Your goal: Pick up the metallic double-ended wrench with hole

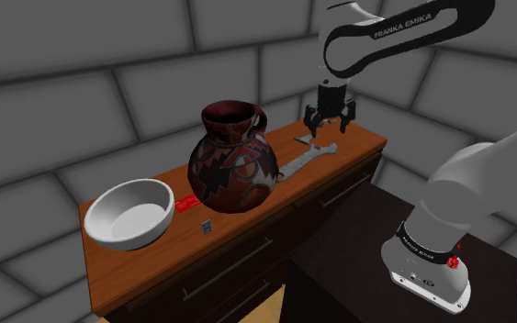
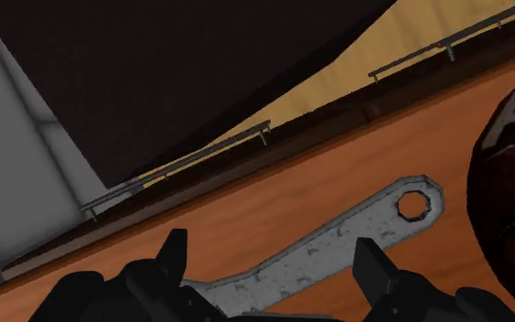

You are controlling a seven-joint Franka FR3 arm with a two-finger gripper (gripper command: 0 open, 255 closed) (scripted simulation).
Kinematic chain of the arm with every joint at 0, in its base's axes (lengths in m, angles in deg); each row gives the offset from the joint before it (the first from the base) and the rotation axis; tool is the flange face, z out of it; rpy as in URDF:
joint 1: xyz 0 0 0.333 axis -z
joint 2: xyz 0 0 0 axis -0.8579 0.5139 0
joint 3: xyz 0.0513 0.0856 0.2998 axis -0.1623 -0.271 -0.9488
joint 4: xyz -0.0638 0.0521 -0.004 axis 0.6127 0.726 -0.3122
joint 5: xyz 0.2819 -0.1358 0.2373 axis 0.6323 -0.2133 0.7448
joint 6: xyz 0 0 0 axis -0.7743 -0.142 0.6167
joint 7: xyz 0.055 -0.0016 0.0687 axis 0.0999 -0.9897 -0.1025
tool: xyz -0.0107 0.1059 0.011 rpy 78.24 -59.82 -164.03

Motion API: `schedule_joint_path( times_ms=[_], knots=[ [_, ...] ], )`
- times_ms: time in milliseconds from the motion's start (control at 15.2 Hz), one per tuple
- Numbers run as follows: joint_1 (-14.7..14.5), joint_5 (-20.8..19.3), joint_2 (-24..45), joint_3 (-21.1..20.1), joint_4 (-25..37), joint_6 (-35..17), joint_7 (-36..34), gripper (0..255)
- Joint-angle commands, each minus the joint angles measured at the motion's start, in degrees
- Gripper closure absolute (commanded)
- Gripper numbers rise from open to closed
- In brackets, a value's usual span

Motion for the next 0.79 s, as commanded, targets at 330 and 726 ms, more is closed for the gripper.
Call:
schedule_joint_path(
  times_ms=[330,726],
  knots=[
    [5.29,1.31,13.26,-2.47,-0.22,-16.51,-19.41,0],
    [9.53,-0.10,25.58,-2.73,1.98,-29.20,-35.66,0]
  ],
)
